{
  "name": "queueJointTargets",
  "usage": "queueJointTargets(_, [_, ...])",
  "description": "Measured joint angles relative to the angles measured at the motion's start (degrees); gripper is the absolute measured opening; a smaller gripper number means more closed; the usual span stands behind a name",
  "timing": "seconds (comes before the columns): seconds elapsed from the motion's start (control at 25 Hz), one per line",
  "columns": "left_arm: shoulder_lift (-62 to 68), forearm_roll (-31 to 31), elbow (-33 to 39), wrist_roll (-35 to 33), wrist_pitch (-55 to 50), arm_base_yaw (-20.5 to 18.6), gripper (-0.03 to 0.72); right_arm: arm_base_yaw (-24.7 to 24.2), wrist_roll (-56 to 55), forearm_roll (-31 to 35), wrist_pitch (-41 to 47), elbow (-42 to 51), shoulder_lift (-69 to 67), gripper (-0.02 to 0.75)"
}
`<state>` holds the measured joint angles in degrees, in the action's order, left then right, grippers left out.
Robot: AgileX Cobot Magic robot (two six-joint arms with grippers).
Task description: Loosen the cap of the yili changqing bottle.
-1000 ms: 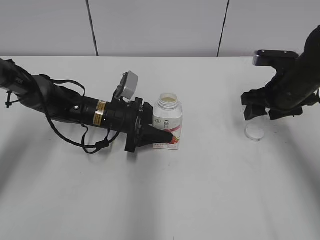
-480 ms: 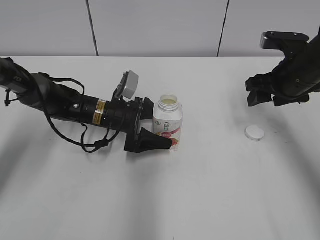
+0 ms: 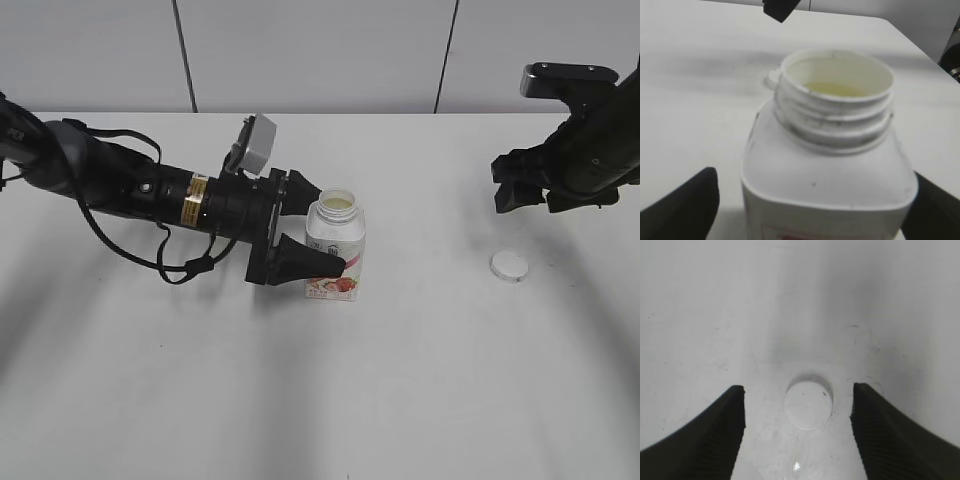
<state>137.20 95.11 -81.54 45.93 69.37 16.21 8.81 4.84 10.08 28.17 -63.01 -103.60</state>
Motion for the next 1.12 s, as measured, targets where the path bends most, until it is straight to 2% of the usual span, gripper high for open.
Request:
queueJointTargets(0.64, [-12.6, 5.2, 0.0, 6.1, 0.0, -0.2, 0.595, 0.0, 0.0, -0.1, 1.1, 0.0, 0.9, 0.524])
queueJointTargets(0.88, [-19.7, 7.6, 0.0, 13.8, -1.8, -3.7, 0.593, 0.0, 0.0, -0.5, 1.8, 0.0, 3.4, 0.524])
queueJointTargets(1.12, [-27.0, 10.1, 0.0, 22.3, -13.9, -9.0, 0.593, 0.0, 0.1, -0.7, 2.3, 0.0, 5.1, 0.524])
